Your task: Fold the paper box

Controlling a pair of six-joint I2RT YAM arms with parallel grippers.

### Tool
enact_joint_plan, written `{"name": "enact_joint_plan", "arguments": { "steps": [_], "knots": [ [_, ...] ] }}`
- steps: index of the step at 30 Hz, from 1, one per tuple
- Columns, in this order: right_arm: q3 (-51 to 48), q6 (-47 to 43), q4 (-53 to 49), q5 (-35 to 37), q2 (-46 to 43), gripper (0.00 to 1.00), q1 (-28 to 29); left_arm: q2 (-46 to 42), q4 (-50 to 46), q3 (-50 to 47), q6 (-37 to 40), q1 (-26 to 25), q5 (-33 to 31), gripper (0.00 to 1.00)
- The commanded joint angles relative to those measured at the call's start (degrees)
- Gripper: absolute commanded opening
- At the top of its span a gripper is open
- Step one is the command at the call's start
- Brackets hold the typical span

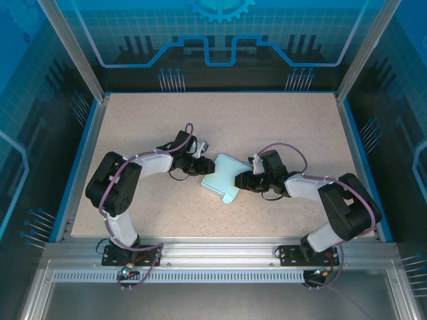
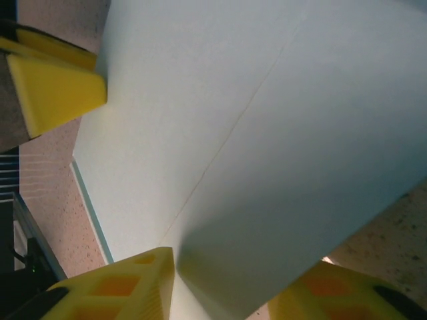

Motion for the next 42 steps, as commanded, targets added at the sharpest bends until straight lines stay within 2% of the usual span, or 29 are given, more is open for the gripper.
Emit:
{"name": "enact_joint_plan", "arguments": {
  "steps": [1,5,8,13,22,27,37,42],
  "knots": [
    [-2.35,5.39,10.39,-3.32,0.52,0.27,-1.03,0.52,0.42,-1.73,-0.81,0.95,0.38,0.34],
    [-4.27,9.75,16.93,-4.69,-0.47,0.12,-1.23,0.34,1.44,-3.2,-1.62,1.27,1.71,0.33],
    [-4.58,11.9,19.04,-5.03,-2.09,0.08,-1.22,0.49,2.02,-3.71,-1.87,1.3,2.79,0.33],
    [-4.37,13.7,19.06,-4.71,-6.1,0.07,-1.06,1.16,3.2,-3.66,-2.56,1.32,5.04,0.34],
    [-2.3,13.01,12.0,-1.95,-11.65,0.09,-0.44,3.4,5.31,-2.27,-3.84,-0.01,8.13,0.35],
    [-0.64,14.01,10.45,-0.75,-11.03,0.1,0.06,5.48,6.12,-0.92,-4.5,-1.43,8.56,0.37],
    [1.94,17.73,4.77,6.74,-8.03,0.12,1.64,8.53,6.87,1.51,-5.21,-2.18,8.48,0.41],
    [2.75,18.3,1.34,11.4,-6.61,0.11,3.67,7.87,6.11,2.03,-4.84,-2.05,5.88,0.45]
  ]
}}
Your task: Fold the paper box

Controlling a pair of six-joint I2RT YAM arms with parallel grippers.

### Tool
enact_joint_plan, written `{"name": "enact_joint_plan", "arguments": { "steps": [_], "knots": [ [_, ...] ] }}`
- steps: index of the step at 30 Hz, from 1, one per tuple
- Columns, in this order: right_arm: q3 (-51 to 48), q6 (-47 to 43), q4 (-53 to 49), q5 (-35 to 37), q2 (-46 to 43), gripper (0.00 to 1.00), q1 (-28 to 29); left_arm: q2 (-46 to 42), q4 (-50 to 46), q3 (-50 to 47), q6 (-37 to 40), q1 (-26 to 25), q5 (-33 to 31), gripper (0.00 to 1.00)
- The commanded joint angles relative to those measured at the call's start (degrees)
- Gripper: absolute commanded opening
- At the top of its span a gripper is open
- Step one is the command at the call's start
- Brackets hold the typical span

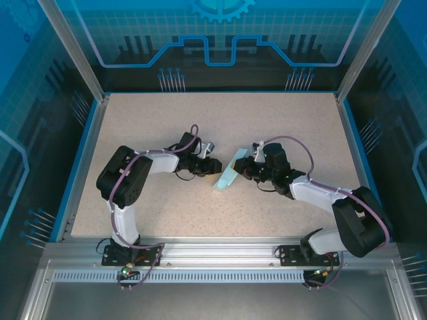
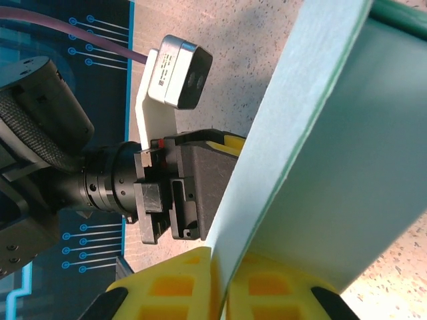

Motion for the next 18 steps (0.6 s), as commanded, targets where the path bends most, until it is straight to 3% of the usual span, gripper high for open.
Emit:
{"name": "enact_joint_plan", "arguments": {
  "steps": [1,9,13,18],
  "knots": [
    [0.48,-0.55,-5.51,6.83,1.79,0.1,1.33,0.54,-3.29,0.95,-0.29,-0.51,-2.07,0.45],
    [2.21,-1.4,-7.89,10.17,2.39,0.09,2.95,-13.71,-2.36,-5.03,0.23,1.58,-15.39,0.56],
    [2.85,-1.52,-8.33,10.54,2.69,0.09,3.17,-24.46,1.67,-11.96,1.85,1.29,-16.92,0.61],
    [3.8,-1.85,-8.74,10.82,3.0,0.09,3.46,-34.46,9.23,-20.07,9.43,-5.91,-23.3,0.7]
  ]
}}
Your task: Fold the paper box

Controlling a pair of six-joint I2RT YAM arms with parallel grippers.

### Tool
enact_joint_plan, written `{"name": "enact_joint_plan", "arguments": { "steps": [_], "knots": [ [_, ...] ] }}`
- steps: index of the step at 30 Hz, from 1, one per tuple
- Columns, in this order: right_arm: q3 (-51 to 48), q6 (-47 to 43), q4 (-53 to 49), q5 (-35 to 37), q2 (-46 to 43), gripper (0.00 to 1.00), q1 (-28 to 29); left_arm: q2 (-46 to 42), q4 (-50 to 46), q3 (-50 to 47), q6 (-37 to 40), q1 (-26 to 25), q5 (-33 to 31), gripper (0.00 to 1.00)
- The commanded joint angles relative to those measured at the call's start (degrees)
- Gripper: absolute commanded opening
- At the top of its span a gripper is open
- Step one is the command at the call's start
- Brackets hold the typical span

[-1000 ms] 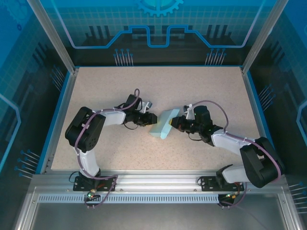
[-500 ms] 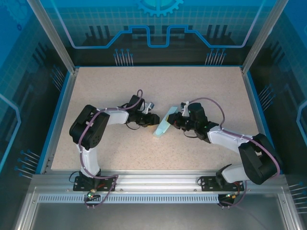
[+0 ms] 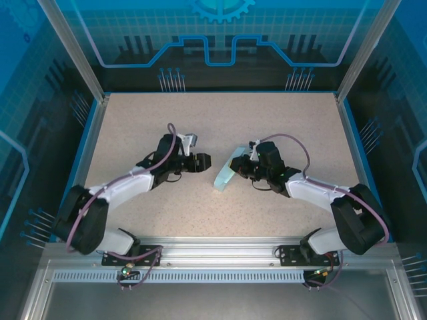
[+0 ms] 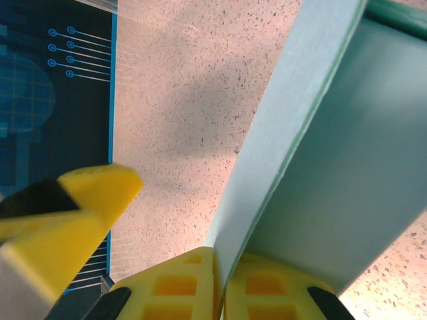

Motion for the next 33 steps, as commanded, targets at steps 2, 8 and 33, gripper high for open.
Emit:
{"name": "enact_joint_plan", "arguments": {
  "steps": [2,8,33],
  "knots": [
    [0.77,-2.44,-5.37,4.59,1.95,0.09,0.42,-4.49,8.3,-6.32,7.95,-5.97,-6.13,0.73],
    [1.25,-2.44,-5.76,4.75,2.05,0.09,0.5,-3.38,13.34,-8.39,16.0,-11.52,-9.88,0.79],
    [1.41,-2.28,-6.01,4.09,2.18,0.09,-0.57,11.67,29.9,-8.46,26.63,-17.1,-11.45,0.59]
  ]
}}
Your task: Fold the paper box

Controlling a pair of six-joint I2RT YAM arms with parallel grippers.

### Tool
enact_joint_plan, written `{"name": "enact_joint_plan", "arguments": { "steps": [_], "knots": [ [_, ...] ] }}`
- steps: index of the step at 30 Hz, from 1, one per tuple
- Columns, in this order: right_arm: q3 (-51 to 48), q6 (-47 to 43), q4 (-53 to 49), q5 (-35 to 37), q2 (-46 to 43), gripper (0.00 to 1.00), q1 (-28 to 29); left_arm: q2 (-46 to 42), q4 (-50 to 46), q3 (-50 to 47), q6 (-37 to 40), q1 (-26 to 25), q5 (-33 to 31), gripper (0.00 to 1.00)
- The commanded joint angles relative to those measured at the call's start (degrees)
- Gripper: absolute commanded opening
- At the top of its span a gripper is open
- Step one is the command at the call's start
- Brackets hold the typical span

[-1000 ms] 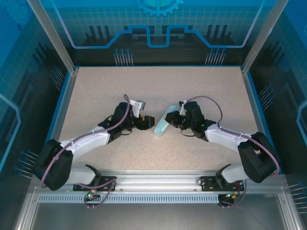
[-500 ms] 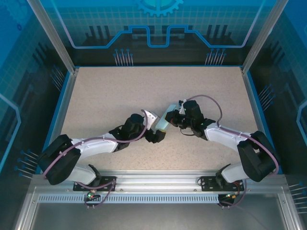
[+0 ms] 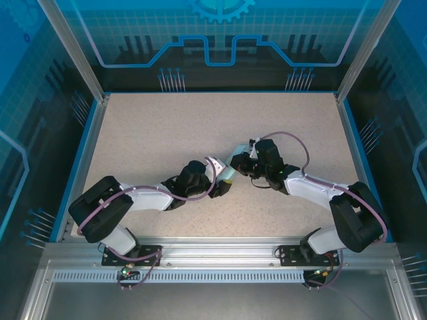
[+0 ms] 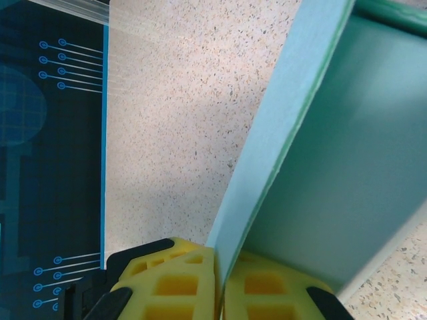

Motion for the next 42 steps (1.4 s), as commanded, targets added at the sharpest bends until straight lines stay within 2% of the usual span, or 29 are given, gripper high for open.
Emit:
{"name": "enact_joint_plan", "arguments": {
  "steps": [1,5,7,13,17,22,24,27,36,42],
  "knots": [
    [-0.35,-2.37,-4.54,2.28,0.8,0.1,-0.41,0.73,4.82,-0.8,1.23,-0.64,1.78,0.57],
    [0.71,-3.42,-5.25,1.56,0.12,0.13,-0.86,0.97,5.32,-1.25,1.7,-0.49,1.64,0.49],
    [1.42,-4.8,-6.06,1.31,-0.73,0.19,-1.25,0.8,4.67,-1.09,2.6,-0.32,1.81,0.47],
    [5.04,-11.91,-12.34,1.41,-4.62,0.36,-2.04,-1.25,-0.32,0.55,4.33,2.44,5.86,0.47],
    [7.36,-20.08,-17.59,2.89,-9.28,0.45,-3.07,-2.71,-2.18,1.18,5.91,5.71,10.94,0.47],
    [12.66,-36.9,-24.08,3.13,-11.89,0.53,-4.77,-4.76,-4.08,1.88,8.92,10.22,20.0,0.45],
    [15.37,-45.28,-27.1,1.95,-10.68,0.54,-5.99,-5.93,-6.82,2.84,10.94,11.4,22.24,0.42],
    [17.11,-51.8,-27.76,0.73,-9.62,0.54,-8.13,-7.52,-14.04,5.64,14.46,13.97,25.5,0.4],
    [16.82,-60.28,-21.52,-0.69,-9.98,0.55,-8.96,-6.81,-31.37,13.95,24.7,18.12,31.43,0.39],
    [15.01,-66.9,-16.83,-2.49,-8.32,0.56,-7.23,-6.59,-35.93,15.83,29.78,21.52,36.78,0.39]
  ]
}}
